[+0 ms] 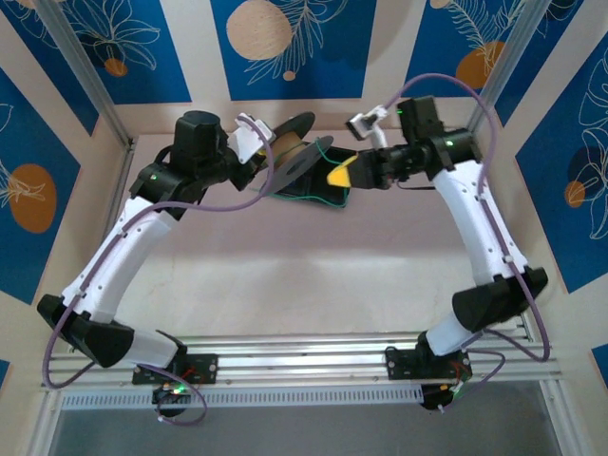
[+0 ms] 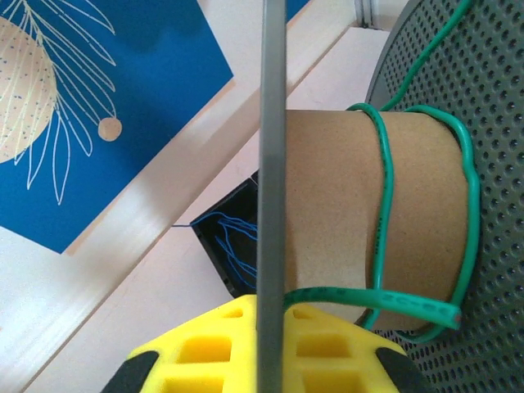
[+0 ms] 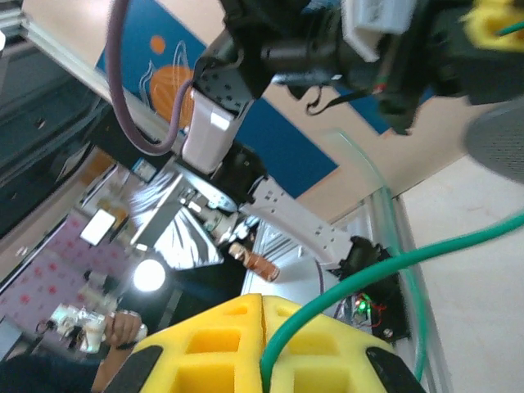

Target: Wrap the cables

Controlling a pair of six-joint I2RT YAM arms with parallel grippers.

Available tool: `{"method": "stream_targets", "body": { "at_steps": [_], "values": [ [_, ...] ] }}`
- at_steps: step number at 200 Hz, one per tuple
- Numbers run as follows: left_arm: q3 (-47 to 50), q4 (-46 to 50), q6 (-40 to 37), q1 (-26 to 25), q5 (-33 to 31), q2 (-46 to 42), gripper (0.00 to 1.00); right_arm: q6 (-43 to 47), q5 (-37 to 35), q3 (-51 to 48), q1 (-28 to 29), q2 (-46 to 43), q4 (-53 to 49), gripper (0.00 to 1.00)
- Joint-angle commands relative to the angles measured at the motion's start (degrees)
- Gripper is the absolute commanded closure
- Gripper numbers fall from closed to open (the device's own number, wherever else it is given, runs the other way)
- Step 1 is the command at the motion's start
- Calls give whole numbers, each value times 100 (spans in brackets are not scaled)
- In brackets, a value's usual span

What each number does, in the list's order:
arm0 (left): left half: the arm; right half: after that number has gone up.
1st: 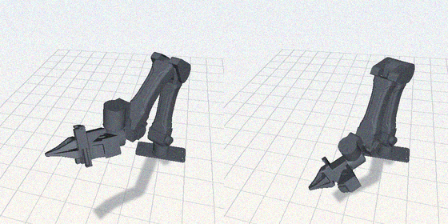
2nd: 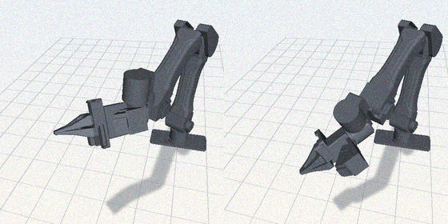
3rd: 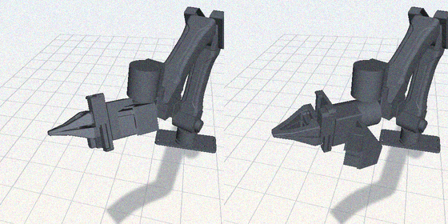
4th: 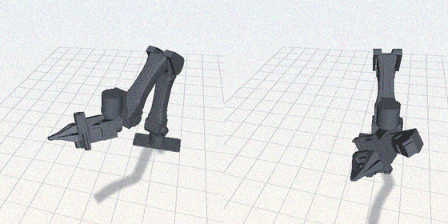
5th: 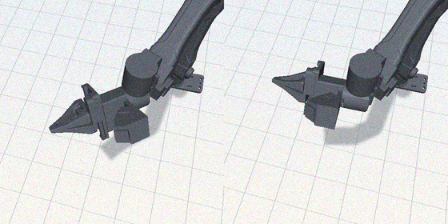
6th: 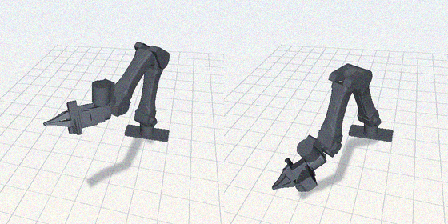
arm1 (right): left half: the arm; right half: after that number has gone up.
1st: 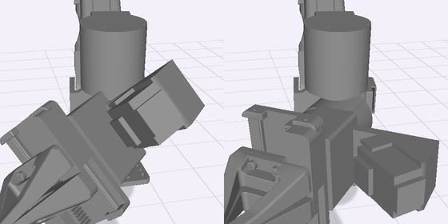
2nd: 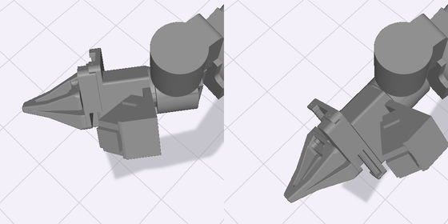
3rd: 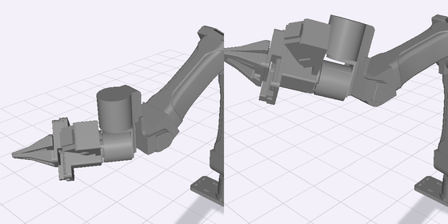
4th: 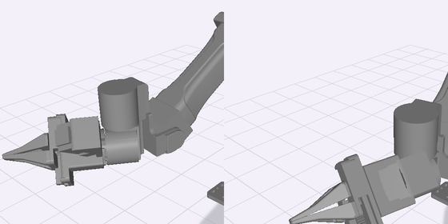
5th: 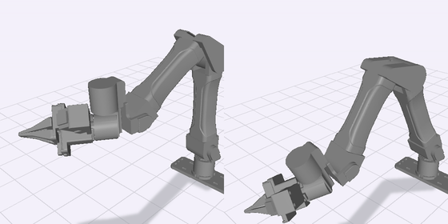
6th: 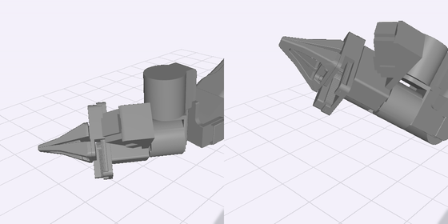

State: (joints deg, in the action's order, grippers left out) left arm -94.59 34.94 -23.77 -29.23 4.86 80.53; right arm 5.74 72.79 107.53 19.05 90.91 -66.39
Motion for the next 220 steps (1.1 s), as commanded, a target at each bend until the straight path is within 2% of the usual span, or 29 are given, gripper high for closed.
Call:
{"method": "stream_targets", "body": {
  "at_steps": [1, 15, 57, 104, 146, 166, 193, 220],
  "values": [
    [-389, -589, 384, 155, -395, 31, 100, 735, -432, 382, 619, 375, -1424, 100],
    [-392, -583, 407, 130, -483, 59, 100, 599, -649, 720, 918, 621, -1486, 100],
    [58, -930, 744, 3, -954, -75, 100, -681, -1165, 1055, 1637, 895, -250, 100],
    [343, -1098, 1215, -326, -1697, -88, 100, -2038, -2365, 1044, 2213, 1036, 1082, 100],
    [410, -1086, 1883, -501, -2015, -90, 100, -2340, -3371, 1167, 2609, 1339, 1395, 100],
    [317, -962, 2578, -499, -2227, -167, 100, -2564, -3973, 388, 2737, 1163, 1957, 100],
    [158, -738, 3825, -499, -2213, -257, 100, -3256, -4443, -1257, 2759, 491, 3809, 100],
    [205, -623, 4903, -487, -2080, -330, 100, -3681, -4810, -2331, 2762, -118, 5134, 92]
  ]
}}
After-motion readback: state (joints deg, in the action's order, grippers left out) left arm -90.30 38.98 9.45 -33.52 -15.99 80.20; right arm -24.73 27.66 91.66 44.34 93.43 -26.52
